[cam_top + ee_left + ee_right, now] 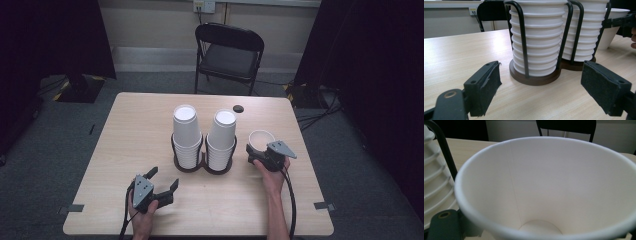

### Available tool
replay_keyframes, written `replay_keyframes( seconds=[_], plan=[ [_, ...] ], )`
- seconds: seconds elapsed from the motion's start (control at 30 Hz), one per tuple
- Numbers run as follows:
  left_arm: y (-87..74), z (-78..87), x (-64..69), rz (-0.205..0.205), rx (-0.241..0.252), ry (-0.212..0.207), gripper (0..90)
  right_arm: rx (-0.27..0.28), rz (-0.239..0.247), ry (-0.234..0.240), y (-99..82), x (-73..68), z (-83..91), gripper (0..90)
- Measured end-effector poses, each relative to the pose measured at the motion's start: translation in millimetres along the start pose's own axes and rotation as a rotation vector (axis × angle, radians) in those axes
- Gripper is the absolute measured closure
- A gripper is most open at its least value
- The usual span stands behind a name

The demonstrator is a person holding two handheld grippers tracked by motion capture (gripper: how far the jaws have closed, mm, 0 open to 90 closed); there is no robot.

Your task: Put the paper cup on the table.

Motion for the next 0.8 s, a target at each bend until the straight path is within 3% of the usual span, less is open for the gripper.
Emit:
replay_keyframes(
  seconds=[0.4, 0.8],
  plan=[
    [-0.1, -0.3, 0.7, 0.002, -0.001, -0.015, 15.7, -0.074, -0.026, 0.003, -7.0, 2.6, -2.8, 13.0],
    [0.1, -1.6, 1.7, -0.004, -0.013, -0.002, 15.7, -0.196, -0.059, 0.003, -13.5, 2.1, 3.7, 13.3]
  ],
)
Point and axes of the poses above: each handheld gripper's, and its own axes: z roughly backward along the jaws, y roughly out of its top, x roughly to its right, the point moved 3 cm from there along -z, roughly forward along the jaws, and after that the axes turned 12 degrees about y, right-handed, at the moved point
